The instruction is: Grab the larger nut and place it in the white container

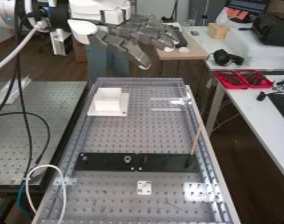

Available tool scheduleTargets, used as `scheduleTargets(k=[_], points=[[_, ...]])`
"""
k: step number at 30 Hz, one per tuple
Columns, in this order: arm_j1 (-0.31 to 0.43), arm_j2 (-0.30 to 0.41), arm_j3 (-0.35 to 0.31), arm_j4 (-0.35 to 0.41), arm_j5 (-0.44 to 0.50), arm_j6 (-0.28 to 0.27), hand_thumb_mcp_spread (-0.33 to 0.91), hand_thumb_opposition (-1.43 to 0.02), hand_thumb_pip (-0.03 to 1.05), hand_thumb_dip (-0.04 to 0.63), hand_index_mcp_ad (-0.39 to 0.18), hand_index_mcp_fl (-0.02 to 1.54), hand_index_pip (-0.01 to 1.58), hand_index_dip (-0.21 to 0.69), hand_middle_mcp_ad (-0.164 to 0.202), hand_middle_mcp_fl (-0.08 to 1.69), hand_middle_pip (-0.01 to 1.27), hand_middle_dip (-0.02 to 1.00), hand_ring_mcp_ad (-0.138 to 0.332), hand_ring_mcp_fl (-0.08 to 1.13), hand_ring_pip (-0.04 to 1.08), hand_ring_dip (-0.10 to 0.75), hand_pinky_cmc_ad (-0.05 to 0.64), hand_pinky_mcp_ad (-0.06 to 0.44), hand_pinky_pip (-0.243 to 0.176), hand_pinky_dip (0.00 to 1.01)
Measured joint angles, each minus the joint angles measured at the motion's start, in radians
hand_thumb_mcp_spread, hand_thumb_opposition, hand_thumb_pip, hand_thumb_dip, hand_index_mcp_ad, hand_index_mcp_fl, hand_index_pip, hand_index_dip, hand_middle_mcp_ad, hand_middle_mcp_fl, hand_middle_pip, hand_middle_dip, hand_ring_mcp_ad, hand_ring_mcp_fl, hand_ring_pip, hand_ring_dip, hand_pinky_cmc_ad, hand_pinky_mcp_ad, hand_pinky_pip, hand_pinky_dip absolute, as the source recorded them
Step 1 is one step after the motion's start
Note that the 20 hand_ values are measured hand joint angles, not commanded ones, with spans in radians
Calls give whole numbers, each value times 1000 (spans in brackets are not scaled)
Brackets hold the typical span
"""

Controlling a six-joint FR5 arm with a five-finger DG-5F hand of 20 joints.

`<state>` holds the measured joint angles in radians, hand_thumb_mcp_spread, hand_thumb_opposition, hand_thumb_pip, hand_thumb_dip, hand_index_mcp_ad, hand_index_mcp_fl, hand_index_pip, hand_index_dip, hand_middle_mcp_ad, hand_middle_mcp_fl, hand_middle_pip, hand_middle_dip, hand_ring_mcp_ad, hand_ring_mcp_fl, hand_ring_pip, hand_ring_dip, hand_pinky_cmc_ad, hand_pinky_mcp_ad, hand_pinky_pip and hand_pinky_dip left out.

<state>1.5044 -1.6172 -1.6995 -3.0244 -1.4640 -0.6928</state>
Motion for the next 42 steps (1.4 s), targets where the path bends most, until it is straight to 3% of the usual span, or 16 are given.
scheduleTargets(k=[42], points=[[8,13,-13,-4,-54,12,124,-761,613,152,-122,86,244,35,82,0,127,253,164,0,91,150,363,312,-110,592]])
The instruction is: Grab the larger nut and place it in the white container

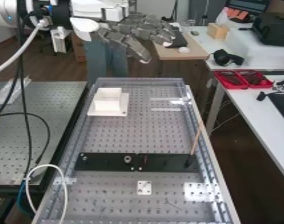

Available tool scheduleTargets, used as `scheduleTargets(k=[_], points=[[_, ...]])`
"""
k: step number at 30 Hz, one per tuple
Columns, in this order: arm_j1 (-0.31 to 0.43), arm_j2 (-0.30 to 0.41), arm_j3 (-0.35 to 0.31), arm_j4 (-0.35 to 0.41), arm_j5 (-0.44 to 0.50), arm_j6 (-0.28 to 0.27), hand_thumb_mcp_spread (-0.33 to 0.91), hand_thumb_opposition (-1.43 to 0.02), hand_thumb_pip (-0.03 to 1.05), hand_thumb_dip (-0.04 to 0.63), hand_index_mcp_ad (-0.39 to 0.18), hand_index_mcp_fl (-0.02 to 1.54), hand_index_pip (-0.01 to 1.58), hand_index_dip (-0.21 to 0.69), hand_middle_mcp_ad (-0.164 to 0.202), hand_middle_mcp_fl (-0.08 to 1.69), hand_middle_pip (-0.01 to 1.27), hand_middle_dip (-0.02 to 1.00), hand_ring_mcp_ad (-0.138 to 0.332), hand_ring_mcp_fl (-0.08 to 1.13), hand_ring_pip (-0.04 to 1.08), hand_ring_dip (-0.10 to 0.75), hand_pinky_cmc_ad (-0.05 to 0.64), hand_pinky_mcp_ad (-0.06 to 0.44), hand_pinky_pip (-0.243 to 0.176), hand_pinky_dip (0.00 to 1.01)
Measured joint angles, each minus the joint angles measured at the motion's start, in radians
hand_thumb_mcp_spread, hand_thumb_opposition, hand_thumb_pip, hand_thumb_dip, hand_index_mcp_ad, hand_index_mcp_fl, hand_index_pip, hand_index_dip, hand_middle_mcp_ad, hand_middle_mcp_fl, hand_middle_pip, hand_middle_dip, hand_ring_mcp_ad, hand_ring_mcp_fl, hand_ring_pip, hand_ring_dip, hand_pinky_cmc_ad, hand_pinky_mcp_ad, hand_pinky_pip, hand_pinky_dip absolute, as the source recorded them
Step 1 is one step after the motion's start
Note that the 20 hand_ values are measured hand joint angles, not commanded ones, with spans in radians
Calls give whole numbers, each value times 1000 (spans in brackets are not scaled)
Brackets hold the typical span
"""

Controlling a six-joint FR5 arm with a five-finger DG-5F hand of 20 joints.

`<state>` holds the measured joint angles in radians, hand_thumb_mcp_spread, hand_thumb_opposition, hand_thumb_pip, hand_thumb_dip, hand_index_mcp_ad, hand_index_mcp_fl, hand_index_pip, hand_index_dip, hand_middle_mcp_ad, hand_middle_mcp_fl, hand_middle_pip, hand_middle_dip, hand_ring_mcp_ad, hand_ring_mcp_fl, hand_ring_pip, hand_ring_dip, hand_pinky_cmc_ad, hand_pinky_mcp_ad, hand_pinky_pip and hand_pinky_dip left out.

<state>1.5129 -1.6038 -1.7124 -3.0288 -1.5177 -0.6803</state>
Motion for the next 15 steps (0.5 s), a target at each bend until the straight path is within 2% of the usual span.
scheduleTargets(k=[15], points=[[-6,-7,6,-1,-6,3,124,-761,616,152,-122,86,244,35,82,0,127,250,161,0,91,150,380,312,-110,592]])
